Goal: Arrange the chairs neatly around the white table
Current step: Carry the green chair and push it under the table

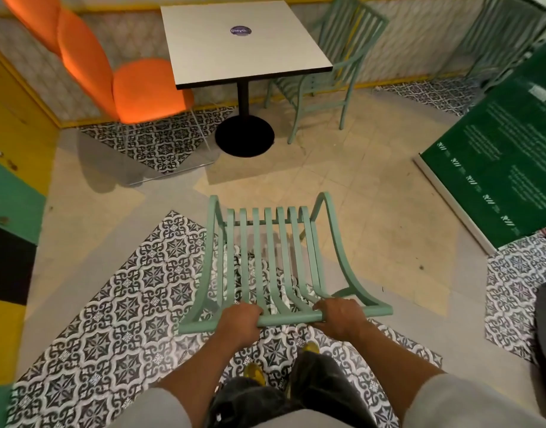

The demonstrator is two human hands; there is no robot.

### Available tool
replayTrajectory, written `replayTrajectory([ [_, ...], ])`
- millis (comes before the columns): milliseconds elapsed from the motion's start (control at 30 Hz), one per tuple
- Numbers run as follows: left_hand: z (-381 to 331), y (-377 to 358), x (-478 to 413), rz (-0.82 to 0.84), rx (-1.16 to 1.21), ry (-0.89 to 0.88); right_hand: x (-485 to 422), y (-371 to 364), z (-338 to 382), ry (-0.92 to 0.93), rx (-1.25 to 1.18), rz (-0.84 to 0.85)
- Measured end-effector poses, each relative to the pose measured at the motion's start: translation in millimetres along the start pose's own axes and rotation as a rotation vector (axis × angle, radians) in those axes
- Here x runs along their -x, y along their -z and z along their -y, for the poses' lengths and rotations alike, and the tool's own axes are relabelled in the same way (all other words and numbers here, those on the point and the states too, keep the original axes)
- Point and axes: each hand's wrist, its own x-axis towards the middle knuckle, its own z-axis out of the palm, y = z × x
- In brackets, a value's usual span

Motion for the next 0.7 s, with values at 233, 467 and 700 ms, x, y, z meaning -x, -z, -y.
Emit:
replayTrajectory([
  [233,-3,0,-7,0.012,-0.022,-0.016,-9,6,-9,0.071,-0.069,0.026],
  [467,-12,4,-13,-0.024,0.020,0.007,-20,17,-22,0.121,-0.085,0.071],
  [700,-27,11,-23,-0.043,0.025,0.007,-34,24,-45,0.160,-0.083,0.045],
])
